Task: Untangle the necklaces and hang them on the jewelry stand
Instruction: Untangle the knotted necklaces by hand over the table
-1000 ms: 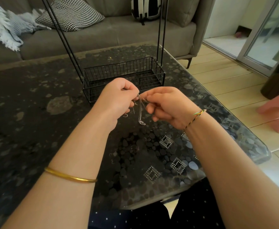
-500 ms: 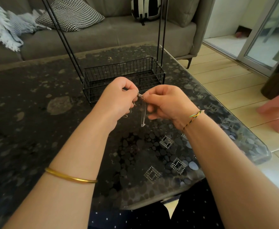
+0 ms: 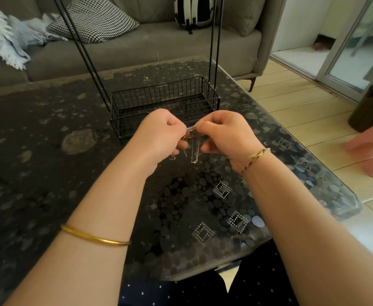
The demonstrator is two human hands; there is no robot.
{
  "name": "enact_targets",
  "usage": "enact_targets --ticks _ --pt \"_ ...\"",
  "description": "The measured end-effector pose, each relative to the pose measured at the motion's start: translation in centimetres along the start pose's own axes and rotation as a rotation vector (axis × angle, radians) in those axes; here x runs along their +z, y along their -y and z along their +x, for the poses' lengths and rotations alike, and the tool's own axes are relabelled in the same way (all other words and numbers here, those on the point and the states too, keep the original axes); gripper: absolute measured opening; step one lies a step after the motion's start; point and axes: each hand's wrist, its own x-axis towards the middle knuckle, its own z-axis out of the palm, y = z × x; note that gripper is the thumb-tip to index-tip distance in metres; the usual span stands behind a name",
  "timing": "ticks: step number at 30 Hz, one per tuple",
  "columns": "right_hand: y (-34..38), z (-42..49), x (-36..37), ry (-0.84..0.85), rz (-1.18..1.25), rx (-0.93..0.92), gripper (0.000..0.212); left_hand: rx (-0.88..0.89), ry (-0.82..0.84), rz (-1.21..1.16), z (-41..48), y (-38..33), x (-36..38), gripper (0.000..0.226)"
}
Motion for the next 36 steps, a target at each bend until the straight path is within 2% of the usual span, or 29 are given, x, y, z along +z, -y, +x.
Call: enact_targets --ticks 6,11,15,20,28,36 --pt "0.02 0.01 -0.15 0.048 0.027 0.001 0.015 0.025 -0.012 0.05 -0.06 -0.28 -0.17 0.017" --pt "-0.01 0.0 -0.24 0.054 -0.03 -0.025 0.012 0.018 0.046 0.066 -0.24 -0.37 -0.12 0.024" --pt "0.0 -0.11 -0.14 0.056 -0.07 -0.045 0.013 -0.048 0.077 0.049 -0.05 -0.24 0.06 0.02" --pt "0.01 -0.03 -0.13 0.035 -0.16 -0.106 0.011 -0.171 0.066 -0.087 0.54 -0.22 0.17 0.014" --pt "-0.1 0.12 -0.11 0.035 -0.202 -0.178 0.011 -0.101 0.067 0.001 0.48 0.18 -0.03 0.018" --pt "-0.15 0.07 -0.36 0.062 -0.211 -0.242 0.016 -0.128 0.025 -0.056 0.67 0.22 0.27 0.018"
